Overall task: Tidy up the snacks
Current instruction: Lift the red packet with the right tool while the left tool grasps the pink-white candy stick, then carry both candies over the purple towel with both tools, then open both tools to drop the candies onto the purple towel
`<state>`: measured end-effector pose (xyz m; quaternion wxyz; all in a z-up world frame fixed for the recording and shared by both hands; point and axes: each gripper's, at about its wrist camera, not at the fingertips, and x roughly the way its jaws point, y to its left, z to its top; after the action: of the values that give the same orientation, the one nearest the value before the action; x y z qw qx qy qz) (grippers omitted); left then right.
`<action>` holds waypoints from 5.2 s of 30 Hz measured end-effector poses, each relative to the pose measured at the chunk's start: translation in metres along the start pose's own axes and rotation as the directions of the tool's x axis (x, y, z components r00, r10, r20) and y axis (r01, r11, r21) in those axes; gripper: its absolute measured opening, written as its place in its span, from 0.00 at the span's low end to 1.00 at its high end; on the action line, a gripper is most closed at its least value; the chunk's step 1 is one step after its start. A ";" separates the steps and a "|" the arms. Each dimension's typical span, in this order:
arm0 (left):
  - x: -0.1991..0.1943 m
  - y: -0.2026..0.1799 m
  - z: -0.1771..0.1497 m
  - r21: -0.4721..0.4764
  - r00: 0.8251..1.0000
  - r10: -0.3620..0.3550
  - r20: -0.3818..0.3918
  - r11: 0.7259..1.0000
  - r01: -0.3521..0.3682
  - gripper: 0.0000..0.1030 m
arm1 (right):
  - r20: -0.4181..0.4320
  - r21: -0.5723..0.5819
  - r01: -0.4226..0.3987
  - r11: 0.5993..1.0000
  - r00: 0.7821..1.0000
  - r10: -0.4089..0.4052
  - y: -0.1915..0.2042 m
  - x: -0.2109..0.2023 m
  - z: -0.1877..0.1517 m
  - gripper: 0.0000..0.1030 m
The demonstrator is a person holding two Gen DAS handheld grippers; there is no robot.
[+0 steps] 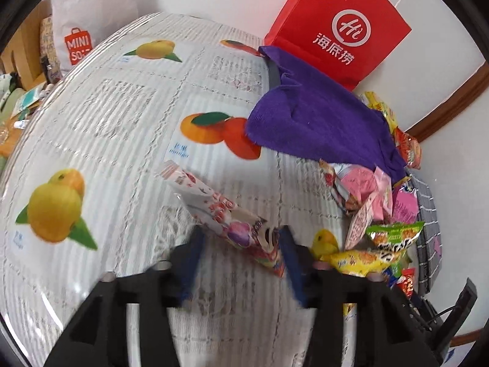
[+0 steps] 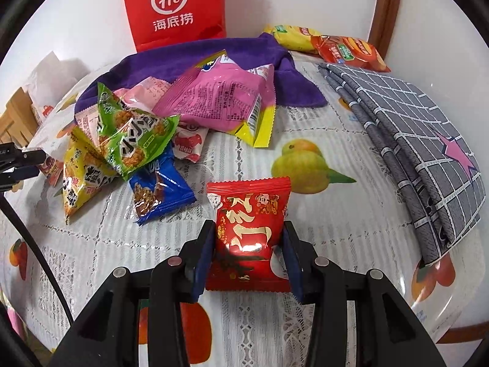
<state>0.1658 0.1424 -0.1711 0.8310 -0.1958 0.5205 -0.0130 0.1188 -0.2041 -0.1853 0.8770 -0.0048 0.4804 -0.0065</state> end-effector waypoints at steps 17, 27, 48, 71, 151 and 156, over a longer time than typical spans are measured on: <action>0.008 -0.020 0.001 -0.032 1.000 0.025 -0.001 0.999 -0.025 0.58 | -0.002 0.028 -0.042 0.999 0.999 0.042 -0.012 -0.007 -0.012 0.42; 0.036 -0.052 0.017 0.062 0.994 0.108 0.012 0.992 -0.109 0.59 | 0.004 0.051 -0.034 0.998 0.999 0.034 -0.018 -0.005 -0.011 0.42; -0.019 -0.052 0.005 0.108 0.987 0.112 0.111 0.986 -0.124 0.20 | 0.107 0.065 -0.067 0.996 0.992 0.060 -0.015 -0.055 0.008 0.39; -0.048 -0.130 0.113 0.223 0.971 0.054 0.234 0.969 -0.108 0.20 | 0.262 -0.022 -0.108 0.994 0.959 0.110 0.003 -0.064 0.208 0.39; 0.140 -0.130 0.179 0.136 0.996 0.039 -0.082 0.990 -0.027 0.21 | -0.202 0.055 -0.140 0.989 0.968 0.148 -0.007 0.188 0.281 0.58; 0.144 -0.131 0.179 0.135 0.995 0.039 -0.087 0.991 -0.027 0.21 | -0.175 0.093 -0.172 0.981 0.967 0.186 -0.014 0.176 0.283 0.59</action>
<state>0.4117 0.0449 -0.1822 0.8181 -0.1305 0.5585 -0.0428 0.4525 -0.2206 -0.1810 0.8256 0.0732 0.5569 0.0540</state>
